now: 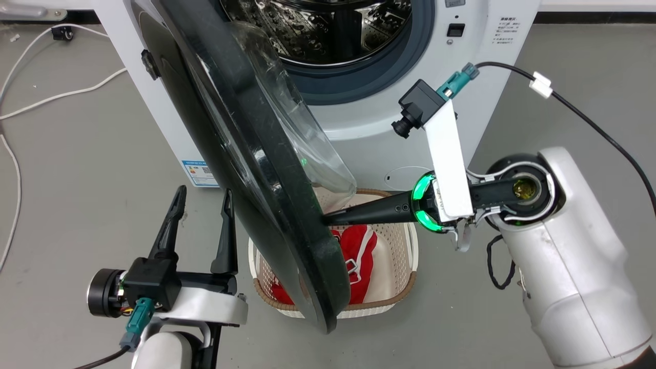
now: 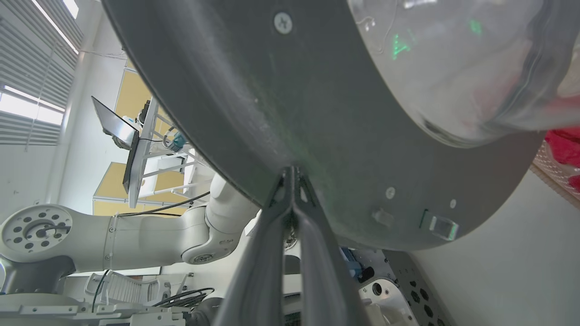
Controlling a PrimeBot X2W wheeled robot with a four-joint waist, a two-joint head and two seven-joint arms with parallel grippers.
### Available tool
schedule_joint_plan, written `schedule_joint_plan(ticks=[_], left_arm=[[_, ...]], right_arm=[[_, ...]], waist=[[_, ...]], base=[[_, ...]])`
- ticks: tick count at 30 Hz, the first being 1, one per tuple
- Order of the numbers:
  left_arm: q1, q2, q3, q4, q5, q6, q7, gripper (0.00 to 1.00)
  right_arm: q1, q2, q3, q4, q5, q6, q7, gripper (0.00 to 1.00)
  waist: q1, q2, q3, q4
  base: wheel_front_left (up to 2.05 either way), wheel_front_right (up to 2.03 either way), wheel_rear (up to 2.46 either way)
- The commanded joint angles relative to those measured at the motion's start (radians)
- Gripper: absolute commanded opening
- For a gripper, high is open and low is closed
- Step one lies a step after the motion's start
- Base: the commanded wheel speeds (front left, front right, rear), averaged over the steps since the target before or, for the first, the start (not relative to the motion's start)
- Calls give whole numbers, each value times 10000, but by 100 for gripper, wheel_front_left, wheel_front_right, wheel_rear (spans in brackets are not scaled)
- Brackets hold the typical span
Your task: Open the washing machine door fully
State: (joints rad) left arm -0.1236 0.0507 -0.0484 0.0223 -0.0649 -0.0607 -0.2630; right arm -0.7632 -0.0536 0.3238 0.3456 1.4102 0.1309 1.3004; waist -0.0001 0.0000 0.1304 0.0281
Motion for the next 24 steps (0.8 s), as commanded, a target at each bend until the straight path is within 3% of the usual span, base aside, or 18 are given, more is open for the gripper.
schedule_joint_plan(ticks=[1,6,15,16,17,18,24], left_arm=[[129,-6,-3,13,-17,40,-24,100],[184,-5,13,25,-65,103,-24,100],[473,-6,263,-16,-33,148,-24,100],[506,-6,303,-20,-28,154,-24,100],[523,-6,336,-17,-19,152,-24,100],[549,-5,376,-15,-10,151,-24,100],[650,-5,511,-34,62,106,-24,100]], right_arm=[[215,59,7,-86,35,-3,-277,0],[597,44,-483,-436,-14,-2,-1761,0],[1909,36,-2510,-1494,-206,-2,-5264,2],[2162,36,-2737,-1607,-292,-2,-5669,12],[2438,35,-2982,-1700,-291,-2,-6070,43],[2705,39,-3181,-1800,-326,-2,-6459,100],[4415,47,-3794,-1984,-981,-2,-8942,100]], waist=[[1,0,-31,4],[1,0,-117,-11],[1,0,-335,-237],[1,0,-341,-269],[1,0,-352,-291],[1,0,-383,-313],[1,0,-521,-400]], base=[[0,0,0],[0,0,0],[0,0,0],[0,0,0],[0,0,0],[0,0,0],[0,0,0]])
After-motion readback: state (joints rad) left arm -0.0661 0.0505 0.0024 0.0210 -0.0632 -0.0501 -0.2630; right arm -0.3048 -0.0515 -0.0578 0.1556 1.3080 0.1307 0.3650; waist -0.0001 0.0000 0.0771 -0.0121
